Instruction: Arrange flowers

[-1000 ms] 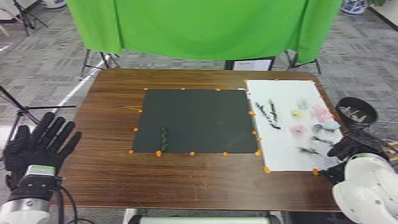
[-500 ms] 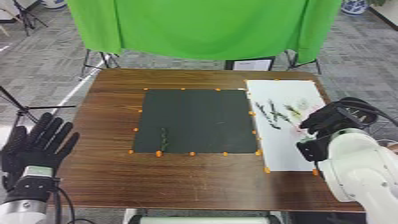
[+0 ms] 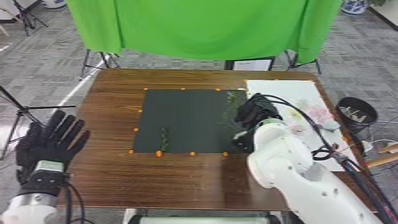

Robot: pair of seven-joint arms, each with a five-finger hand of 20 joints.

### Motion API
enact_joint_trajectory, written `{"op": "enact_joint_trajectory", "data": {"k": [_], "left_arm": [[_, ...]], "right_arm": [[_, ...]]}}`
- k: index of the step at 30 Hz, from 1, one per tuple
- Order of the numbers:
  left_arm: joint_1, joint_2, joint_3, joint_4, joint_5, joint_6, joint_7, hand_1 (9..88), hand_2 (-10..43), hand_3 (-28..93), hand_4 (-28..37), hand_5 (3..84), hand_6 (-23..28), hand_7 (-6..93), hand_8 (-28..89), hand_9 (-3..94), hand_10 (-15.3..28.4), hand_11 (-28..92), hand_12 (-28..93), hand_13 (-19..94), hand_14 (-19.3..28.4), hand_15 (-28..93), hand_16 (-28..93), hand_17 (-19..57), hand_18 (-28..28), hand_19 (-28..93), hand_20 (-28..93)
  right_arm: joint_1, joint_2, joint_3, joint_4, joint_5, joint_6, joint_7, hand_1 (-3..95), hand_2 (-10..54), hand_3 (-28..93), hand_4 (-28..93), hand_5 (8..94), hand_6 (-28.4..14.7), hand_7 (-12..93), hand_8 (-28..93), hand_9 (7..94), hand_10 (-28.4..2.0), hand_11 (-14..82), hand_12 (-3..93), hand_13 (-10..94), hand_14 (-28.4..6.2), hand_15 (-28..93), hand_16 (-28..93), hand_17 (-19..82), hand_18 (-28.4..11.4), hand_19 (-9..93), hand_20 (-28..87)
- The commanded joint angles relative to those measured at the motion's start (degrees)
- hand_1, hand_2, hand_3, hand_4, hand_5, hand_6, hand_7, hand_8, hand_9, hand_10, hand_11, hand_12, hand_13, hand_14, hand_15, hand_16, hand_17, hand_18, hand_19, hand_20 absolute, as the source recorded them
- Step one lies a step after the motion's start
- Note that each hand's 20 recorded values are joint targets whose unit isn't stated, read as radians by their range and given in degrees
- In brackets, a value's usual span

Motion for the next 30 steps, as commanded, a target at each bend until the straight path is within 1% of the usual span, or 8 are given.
{"op": "enact_joint_trajectory", "data": {"k": [1, 5, 8, 11, 14, 20, 26, 30], "left_arm": [[-1.0, 1.09, 1.37, -0.11, 0.12, 1.39, -0.48, 27.9, 12.9, 72, -28.3, 44.2, 8.3, 12.1, -8, 37.3, 14.5, 19, 11, 27, 15.5, 34, -6, -6.3, 14.0, 34, 10], [-1.1, 1.36, 1.71, -0.27, 0.14, 1.77, -0.51, 27.9, 12.9, 72, -28.3, 44.2, 8.3, 12.0, -8, 37.2, 14.5, 19, 11, 27, 15.5, 34, -6, -6.3, 14.0, 34, 10], [-1.4, 1.37, 2.04, -0.23, 0.21, 2.00, -0.99, 27.9, 12.9, 72, -28.3, 44.2, 8.3, 12.1, -8, 37.3, 14.5, 19, 11, 27, 15.5, 35, -6, -6.3, 14.1, 34, 10], [-0.8, 1.36, 1.64, -0.46, 0.19, 1.93, -0.55, 27.9, 12.9, 72, -28.3, 44.2, 8.3, 12.1, -8, 37.3, 14.5, 19, 11, 27, 15.4, 34, -7, -6.3, 14.0, 34, 10], [0.1, 1.25, 0.92, -0.58, 0.15, 1.76, -0.23, 27.9, 12.9, 72, -28.3, 44.2, 8.3, 12.0, -8, 37.3, 14.6, 19, 11, 27, 15.5, 34, -6, -6.2, 14.0, 34, 10], [-0.3, 0.82, 1.27, -0.23, 0.18, 1.54, -0.79, 27.9, 13.0, 72, -28.3, 44.2, 8.3, 12.1, -8, 37.3, 14.5, 19, 11, 27, 15.4, 34, -6, -6.2, 14.0, 34, 10], [-1.2, 0.98, 1.64, 0.25, 0.38, 1.35, -1.44, 27.9, 12.9, 72, -28.3, 44.2, 8.2, 12.1, -8, 37.3, 14.6, 19, 11, 27, 15.4, 34, -6, -6.2, 14.0, 34, 10], [-1.7, 1.14, 1.99, 0.38, 0.37, 1.56, -2.06, 27.9, 12.9, 72, -28.3, 44.1, 8.2, 12.1, -8, 37.3, 14.6, 19, 11, 27, 15.5, 34, -6, -6.3, 14.0, 34, 10]], "right_arm": [[3.1, -7.6, -5.9, 3.6, -1.8, -3.7, 0.3, 41.6, -9.5, 81, 1, 76.8, -2.8, 48, 13, 89.7, -11.8, 22.8, 45.7, 87, -5.8, 58, 34, 58, -22.3, 93, 41], [3.8, -9.7, -8.4, 5.7, -3.3, -6.0, 0.4, 41.8, -9.5, 81, 1, 76.6, -2.8, 48, 13, 89.7, -11.9, 23.1, 45.5, 87, -5.9, 58, 34, 59, -22.4, 93, 41], [3.5, -9.8, -9.9, 6.1, -7.6, -6.2, -0.8, 42.0, -9.5, 81, 0, 76.4, -2.9, 48, 13, 89.5, -12.0, 23.5, 45.5, 87, -5.9, 58, 34, 59, -22.5, 93, 41], [4.0, -8.4, -10.3, 5.0, -9.6, -5.6, -1.3, 42.2, -9.5, 81, 0, 76.3, -3.0, 48, 13, 89.2, -12.1, 24.0, 45.5, 87, -5.9, 58, 34, 59, -22.5, 93, 41], [4.5, -5.8, -12.4, 4.8, -20.4, -5.1, -5.0, 42.3, -9.5, 81, 0, 76.1, -3.1, 49, 13, 88.8, -12.1, 24.4, 45.7, 87, -6.1, 58, 35, 59, -22.6, 93, 41], [4.1, -3.1, -15.9, 4.7, -36.7, -5.0, -10.7, 42.5, -9.5, 81, -1, 75.4, -3.4, 49, 13, 88.0, -12.5, 25.0, 46.1, 86, -6.8, 59, 35, 58, -22.8, 93, 41], [3.3, -4.1, -15.7, 4.3, -31.8, -10.7, -9.8, 42.7, -9.5, 80, -2, 74.7, -3.4, 50, 13, 87.1, -12.5, 25.2, 46.6, 85, -7.1, 59, 35, 57, -22.8, 93, 41], [2.6, -6.3, -14.8, 5.8, -25.8, -12.2, -8.9, 43.0, -9.5, 80, -2, 74.3, -3.3, 50, 13, 87.0, -12.6, 25.1, 46.7, 85, -7.3, 60, 35, 57, -23.0, 93, 41]]}}
